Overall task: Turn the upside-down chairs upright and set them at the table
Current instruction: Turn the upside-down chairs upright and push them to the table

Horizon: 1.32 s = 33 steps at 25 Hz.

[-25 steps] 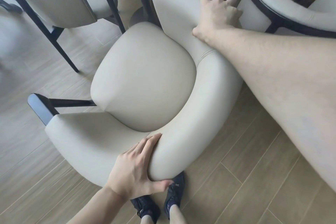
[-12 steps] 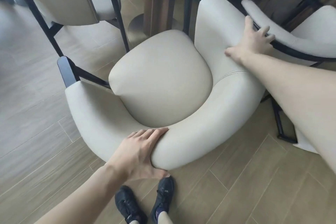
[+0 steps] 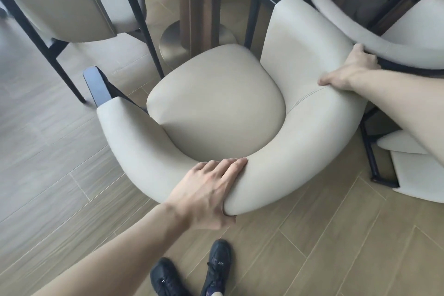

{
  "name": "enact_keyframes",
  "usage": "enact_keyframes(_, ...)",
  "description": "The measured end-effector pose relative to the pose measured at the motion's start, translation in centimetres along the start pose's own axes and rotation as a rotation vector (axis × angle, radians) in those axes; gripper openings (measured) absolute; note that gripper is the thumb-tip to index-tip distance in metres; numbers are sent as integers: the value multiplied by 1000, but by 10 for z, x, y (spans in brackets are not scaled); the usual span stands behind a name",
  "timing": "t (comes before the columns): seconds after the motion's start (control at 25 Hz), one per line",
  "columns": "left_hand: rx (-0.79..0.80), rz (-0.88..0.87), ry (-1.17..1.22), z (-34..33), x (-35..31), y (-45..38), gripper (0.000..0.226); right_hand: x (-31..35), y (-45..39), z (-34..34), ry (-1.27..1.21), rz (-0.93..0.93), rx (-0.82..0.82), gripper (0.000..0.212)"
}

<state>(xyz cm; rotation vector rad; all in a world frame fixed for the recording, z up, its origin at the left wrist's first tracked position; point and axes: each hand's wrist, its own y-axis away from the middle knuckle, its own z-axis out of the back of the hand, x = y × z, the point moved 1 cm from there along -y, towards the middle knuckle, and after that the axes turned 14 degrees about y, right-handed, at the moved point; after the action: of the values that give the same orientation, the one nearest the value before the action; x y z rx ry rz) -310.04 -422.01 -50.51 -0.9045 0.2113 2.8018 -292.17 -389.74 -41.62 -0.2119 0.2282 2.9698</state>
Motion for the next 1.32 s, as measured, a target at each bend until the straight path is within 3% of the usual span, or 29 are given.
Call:
enact_keyframes(0.28,75,-32,-86,2,-2,-36,104,-17,-35,-18,-49,11,63,98)
enact_keyframes(0.6,381,-185,-277,34,21,-59,99,-75,-27,-69,-136,-182,250,93)
enact_keyframes(0.84,468,-151,-430,96,74,-77,106,-30,-27,-66,-280,-140,264,106)
enact_keyframes(0.96,451,-2,-463,125,93,-80,108,-3,-15,-59,-261,-66,184,93)
enact_keyframes(1.04,374,75,-430,125,91,-80,110,2,4,-57,-125,142,115,85)
enact_keyframes(1.2,258,150,-301,88,62,-89,120,3,52,-57,265,1093,11,104)
enact_keyframes(1.24,236,171,-255,83,58,-95,117,5,58,-58,395,1237,-27,111)
enact_keyframes(1.32,213,249,-163,82,55,-107,106,12,57,-63,560,1297,-72,121)
